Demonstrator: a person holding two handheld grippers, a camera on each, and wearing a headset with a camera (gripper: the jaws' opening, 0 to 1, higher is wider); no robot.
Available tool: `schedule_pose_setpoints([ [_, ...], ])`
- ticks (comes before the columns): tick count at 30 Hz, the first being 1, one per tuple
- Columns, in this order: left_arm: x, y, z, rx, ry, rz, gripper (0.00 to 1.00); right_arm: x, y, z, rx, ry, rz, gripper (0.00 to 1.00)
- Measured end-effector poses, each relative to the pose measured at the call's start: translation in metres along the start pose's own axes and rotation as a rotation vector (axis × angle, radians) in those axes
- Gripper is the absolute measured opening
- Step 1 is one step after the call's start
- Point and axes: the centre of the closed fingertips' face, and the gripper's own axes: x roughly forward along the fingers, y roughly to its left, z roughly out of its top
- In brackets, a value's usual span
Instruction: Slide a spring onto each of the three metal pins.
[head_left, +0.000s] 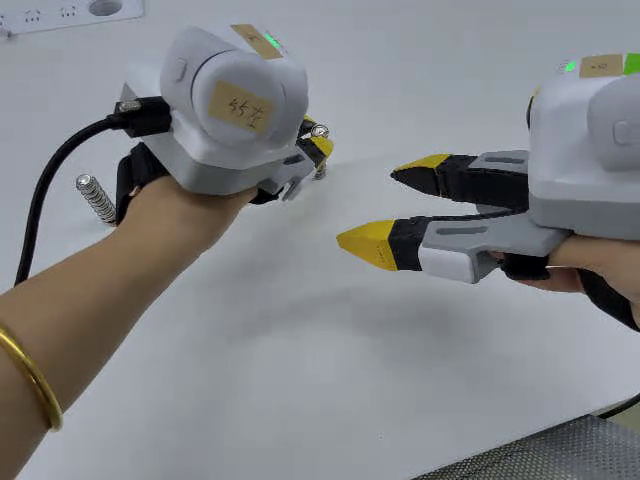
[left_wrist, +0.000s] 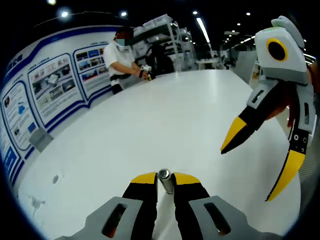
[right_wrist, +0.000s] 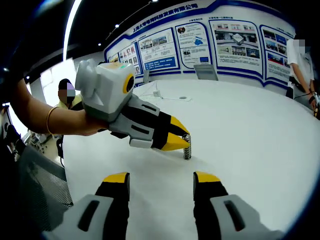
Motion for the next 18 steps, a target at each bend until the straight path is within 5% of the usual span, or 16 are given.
schedule_pose_setpoints([
  [18,-0.0014,-0.0010,-0.0067,-0.052,0.016,0.004,0.15,-0.0011,-0.0024,-0.0007,-0.010,0.009,-0.011,0.53],
])
